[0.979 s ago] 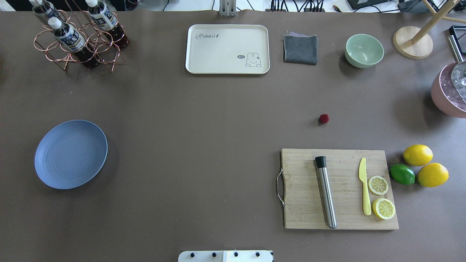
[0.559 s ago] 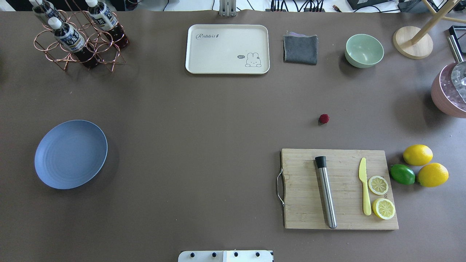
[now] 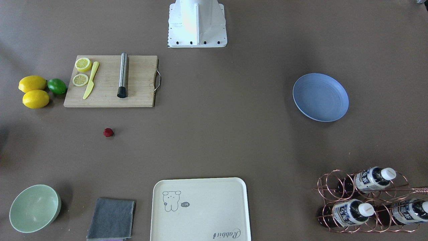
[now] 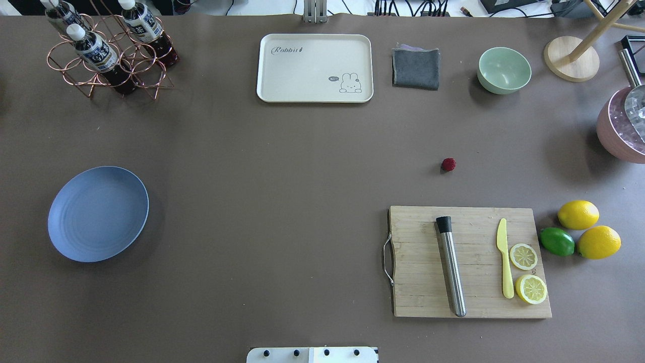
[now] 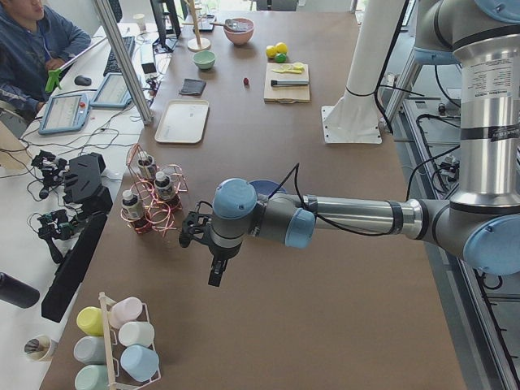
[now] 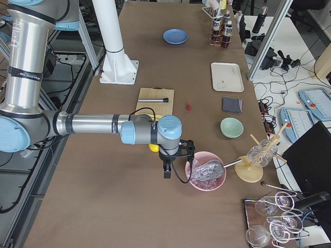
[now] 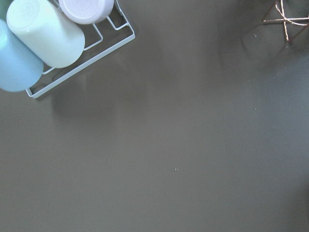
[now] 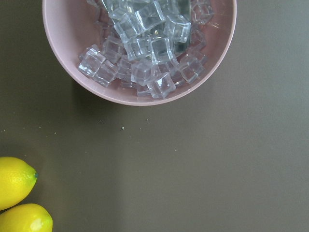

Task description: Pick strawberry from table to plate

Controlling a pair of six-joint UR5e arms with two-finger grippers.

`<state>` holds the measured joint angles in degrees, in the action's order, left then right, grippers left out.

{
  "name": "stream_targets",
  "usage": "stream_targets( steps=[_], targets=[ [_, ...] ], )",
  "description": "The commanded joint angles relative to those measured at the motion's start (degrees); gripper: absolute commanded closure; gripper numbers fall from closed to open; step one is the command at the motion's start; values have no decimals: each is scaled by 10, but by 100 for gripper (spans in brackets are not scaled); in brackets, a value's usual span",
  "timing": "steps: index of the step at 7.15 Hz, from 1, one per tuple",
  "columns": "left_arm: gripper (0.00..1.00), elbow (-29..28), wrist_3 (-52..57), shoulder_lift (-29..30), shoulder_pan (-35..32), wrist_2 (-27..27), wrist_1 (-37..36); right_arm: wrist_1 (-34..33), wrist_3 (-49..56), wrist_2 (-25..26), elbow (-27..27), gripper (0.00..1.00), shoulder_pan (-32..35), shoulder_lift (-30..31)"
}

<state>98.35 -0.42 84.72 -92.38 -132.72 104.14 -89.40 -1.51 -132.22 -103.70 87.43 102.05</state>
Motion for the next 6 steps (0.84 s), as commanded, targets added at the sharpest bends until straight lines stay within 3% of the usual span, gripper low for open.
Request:
stream_targets(
  steps=[1, 3, 4, 5, 6],
  targets=[
    [0, 3, -5, 2, 10, -1, 71, 4, -2, -11, -8, 0, -2, -5],
    [2, 2, -31, 7, 99, 0, 109, 4, 0, -50, -9, 0, -5, -5],
    [2, 0, -130, 1, 129, 3, 143, 36, 4, -47, -17, 0, -5, -4],
    [1, -27, -190, -3, 165, 5, 217, 97, 1, -31, -17, 0, -6, -1],
    [1, -53, -243, -8, 200, 6, 279, 105, -1, -36, -19, 0, -14, -4]
  ],
)
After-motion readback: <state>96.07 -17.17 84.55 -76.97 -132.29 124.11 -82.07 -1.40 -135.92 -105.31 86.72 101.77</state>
